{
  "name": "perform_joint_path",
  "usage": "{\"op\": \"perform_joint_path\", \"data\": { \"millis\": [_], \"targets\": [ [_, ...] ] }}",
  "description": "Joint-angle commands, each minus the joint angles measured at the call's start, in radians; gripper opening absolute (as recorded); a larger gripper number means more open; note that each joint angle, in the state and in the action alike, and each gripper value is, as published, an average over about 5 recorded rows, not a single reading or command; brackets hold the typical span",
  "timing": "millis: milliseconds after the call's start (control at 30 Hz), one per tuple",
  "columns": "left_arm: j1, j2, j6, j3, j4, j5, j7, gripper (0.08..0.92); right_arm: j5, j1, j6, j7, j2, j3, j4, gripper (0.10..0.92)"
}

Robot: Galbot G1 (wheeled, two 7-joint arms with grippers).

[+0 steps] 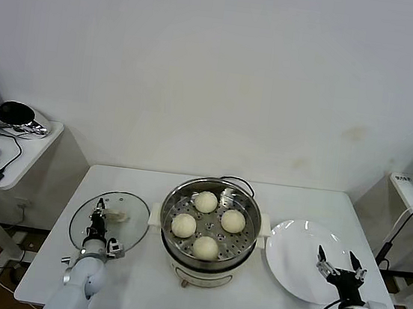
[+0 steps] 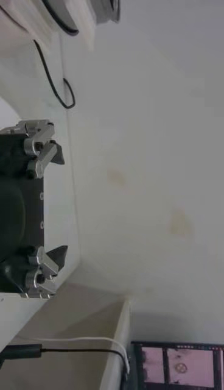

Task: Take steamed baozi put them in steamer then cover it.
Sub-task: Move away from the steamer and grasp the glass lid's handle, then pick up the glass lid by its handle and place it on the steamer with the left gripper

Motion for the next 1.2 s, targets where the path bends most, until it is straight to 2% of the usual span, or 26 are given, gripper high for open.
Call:
{"op": "perform_joint_path", "data": {
  "millis": [33, 133, 233, 433, 567, 633, 733, 900, 1033, 1200],
  "targets": [
    [0.0, 0.013, -0.003, 0.001, -0.006, -0.008, -0.02, 0.247, -0.003, 0.002, 0.001, -0.001, -0.002, 0.006, 0.007, 0.823],
    [0.023, 0.028, 0.001, -0.002, -0.047, -0.002, 0.006, 0.175, -0.002, 0.002, 0.0, -0.001, -0.003, 0.007, 0.011, 0.823],
    [0.066, 0.045, 0.038, -0.01, -0.139, 0.015, 0.058, 0.149, 0.001, 0.004, -0.003, 0.0, 0.0, 0.008, 0.018, 0.823],
    [0.187, 0.094, 0.206, -0.049, -0.437, -0.058, 0.209, 0.149, 0.012, 0.017, -0.002, -0.004, 0.009, 0.005, 0.024, 0.823],
    [0.249, 0.144, 0.277, -0.056, -0.619, -0.101, 0.23, 0.149, 0.014, 0.031, -0.009, -0.002, 0.012, -0.007, 0.023, 0.823],
    [0.273, 0.163, 0.35, -0.05, -0.701, -0.091, 0.244, 0.149, 0.016, 0.039, -0.019, 0.001, 0.014, -0.012, 0.022, 0.823],
    [0.291, 0.17, 0.429, -0.046, -0.799, -0.023, 0.33, 0.149, 0.021, 0.05, -0.033, 0.004, 0.018, -0.019, 0.022, 0.823],
    [0.248, 0.092, 0.489, -0.024, -0.894, 0.15, 0.537, 0.149, -0.007, 0.071, -0.059, 0.007, 0.034, -0.055, 0.02, 0.823],
    [0.241, 0.019, 0.491, 0.009, -0.957, 0.238, 0.583, 0.149, -0.034, 0.084, -0.068, 0.008, 0.051, -0.07, 0.022, 0.823],
    [0.234, -0.026, 0.49, 0.049, -0.999, 0.271, 0.598, 0.149, -0.081, 0.092, -0.066, 0.008, 0.071, -0.072, 0.011, 0.823]
  ]
}}
